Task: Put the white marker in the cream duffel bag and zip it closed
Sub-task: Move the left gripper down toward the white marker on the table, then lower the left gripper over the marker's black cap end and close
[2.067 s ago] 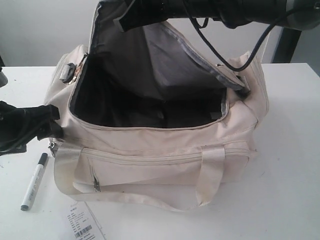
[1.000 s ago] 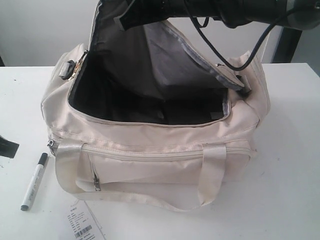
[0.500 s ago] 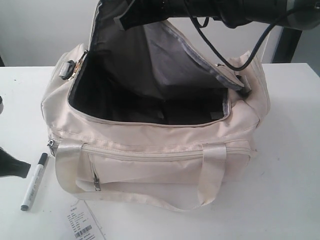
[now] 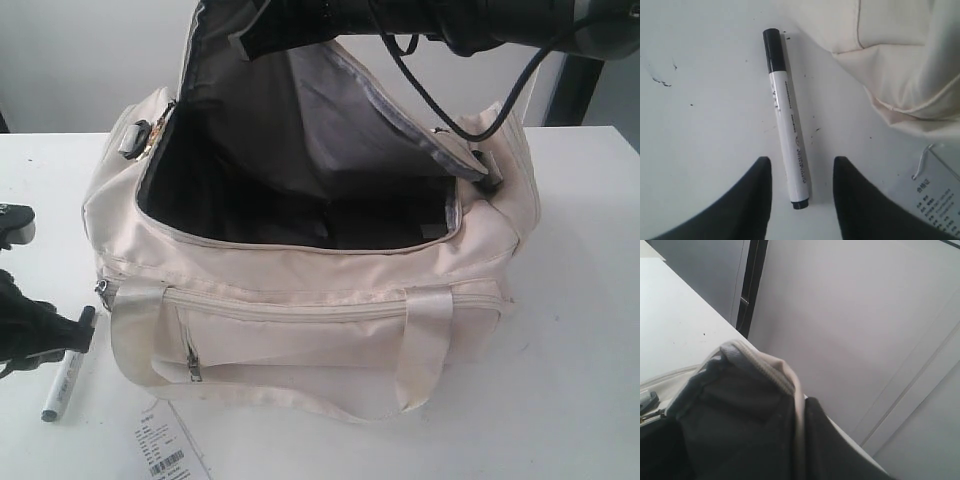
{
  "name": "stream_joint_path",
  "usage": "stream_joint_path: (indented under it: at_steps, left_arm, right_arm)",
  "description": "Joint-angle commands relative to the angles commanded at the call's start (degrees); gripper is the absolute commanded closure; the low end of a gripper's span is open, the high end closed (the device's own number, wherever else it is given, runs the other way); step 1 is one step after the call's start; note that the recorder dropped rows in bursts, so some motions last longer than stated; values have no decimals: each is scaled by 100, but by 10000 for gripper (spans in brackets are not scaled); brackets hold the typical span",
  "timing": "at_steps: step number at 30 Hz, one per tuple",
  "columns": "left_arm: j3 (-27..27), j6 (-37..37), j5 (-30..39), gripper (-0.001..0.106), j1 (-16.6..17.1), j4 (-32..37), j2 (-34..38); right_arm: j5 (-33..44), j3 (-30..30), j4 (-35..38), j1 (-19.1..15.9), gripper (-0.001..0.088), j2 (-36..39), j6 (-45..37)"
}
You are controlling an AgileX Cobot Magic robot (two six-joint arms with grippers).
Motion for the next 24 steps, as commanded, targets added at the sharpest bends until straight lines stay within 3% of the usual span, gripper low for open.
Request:
stream_joint_path:
  at_steps: [24]
  left_arm:
    - [146,-223,-1263,597,0,192,1045]
  right_arm:
    - [0,0,0,0,868,0,0]
